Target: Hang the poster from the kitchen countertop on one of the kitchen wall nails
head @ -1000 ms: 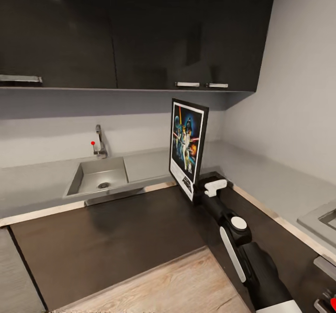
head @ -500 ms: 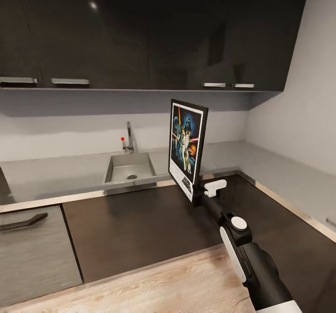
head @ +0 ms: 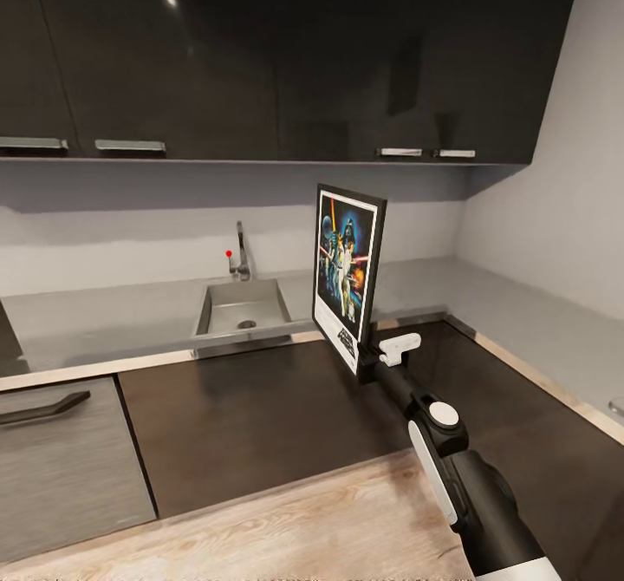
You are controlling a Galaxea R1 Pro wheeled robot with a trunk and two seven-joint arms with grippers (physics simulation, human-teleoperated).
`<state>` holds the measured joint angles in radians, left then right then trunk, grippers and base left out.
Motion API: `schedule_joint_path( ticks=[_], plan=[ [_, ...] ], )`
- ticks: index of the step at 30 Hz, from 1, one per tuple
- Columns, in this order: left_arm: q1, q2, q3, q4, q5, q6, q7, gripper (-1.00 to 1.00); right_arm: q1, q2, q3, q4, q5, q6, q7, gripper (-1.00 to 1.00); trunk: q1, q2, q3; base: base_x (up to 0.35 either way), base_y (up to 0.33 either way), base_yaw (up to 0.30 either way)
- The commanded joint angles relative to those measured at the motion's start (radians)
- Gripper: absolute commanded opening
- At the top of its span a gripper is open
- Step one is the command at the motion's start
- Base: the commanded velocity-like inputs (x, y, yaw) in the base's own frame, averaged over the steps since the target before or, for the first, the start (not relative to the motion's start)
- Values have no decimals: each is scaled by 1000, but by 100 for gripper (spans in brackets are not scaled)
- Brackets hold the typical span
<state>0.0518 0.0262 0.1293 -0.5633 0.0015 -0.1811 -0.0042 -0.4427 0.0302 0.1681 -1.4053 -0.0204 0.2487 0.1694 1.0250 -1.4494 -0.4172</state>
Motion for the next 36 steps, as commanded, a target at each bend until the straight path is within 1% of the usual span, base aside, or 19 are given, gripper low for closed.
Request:
schedule_joint_path(
  ticks=[1,17,25,36],
  plan=[
    [0,0,1,-1,0,-1,0,100,-1,0,-1,-1,-4,6,5,-100,0,-1,-3,0,0,0],
    [0,0,0,-1,0,0,0,100,-1,0,-1,-1,-3,7,6,-100,0,-1,-28,0,0,0],
    [0,0,0,-1,0,0,0,100,-1,0,-1,-2,-3,7,6,-100,-31,55,-13,0,0,0],
    [0,0,0,-1,0,0,0,100,0,0,-1,-3,-3,6,6,-100,-73,132,19,0,0,0]
  ],
)
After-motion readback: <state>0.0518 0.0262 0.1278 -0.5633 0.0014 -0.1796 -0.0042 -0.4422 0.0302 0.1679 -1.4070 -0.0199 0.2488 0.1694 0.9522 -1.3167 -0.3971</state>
